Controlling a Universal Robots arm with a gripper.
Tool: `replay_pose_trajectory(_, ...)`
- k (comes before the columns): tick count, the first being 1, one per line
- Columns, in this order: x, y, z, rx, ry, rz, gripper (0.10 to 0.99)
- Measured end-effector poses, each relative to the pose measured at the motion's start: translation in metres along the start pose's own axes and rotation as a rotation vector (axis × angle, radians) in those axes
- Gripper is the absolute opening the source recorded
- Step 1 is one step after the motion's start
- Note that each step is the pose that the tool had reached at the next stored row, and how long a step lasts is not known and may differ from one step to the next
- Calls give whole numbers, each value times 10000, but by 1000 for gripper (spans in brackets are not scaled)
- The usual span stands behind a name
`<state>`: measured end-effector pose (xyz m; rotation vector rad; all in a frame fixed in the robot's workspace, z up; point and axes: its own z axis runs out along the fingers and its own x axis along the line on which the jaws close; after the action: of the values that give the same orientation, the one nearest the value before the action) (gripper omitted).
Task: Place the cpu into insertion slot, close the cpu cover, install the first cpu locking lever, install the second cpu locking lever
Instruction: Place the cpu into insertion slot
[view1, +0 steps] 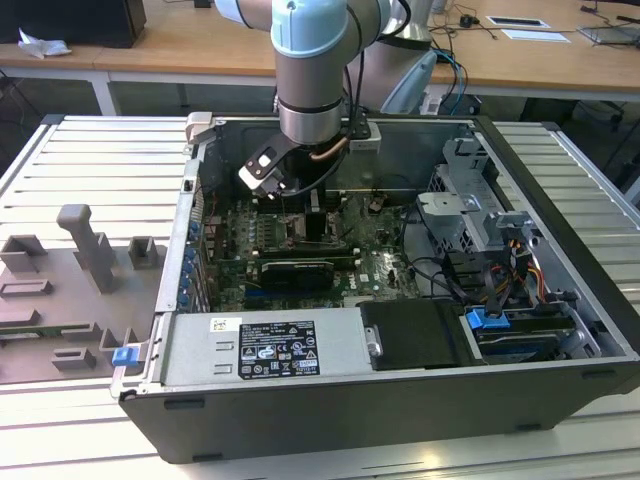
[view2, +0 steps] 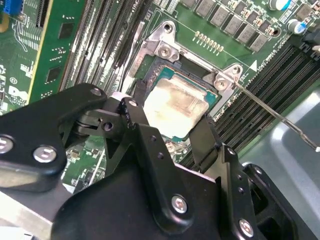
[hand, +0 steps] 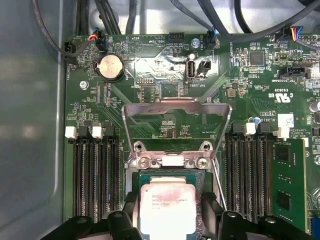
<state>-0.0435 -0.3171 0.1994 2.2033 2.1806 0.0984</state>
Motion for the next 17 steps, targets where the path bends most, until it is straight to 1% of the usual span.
replay_pose_trajectory(1,-1,0,-1,1,-4,-1,604)
replay_pose_trajectory(2,-1,0,-1,1,-4,-1,537)
replay_pose_trajectory(5,-2,0,1,-1,0,0,533)
replay_pose_trajectory(8,-4,1,1,-3,-72,-6,533)
replay_pose_trajectory(9,-4,1,1,-2,-83,-8,533)
replay_pose_trajectory(13,-4,0,1,-1,-87,-7,533)
replay_pose_trajectory(16,-4,0,2,-1,-85,-7,545)
replay_pose_trajectory(17,-4,0,2,-2,-82,-6,608)
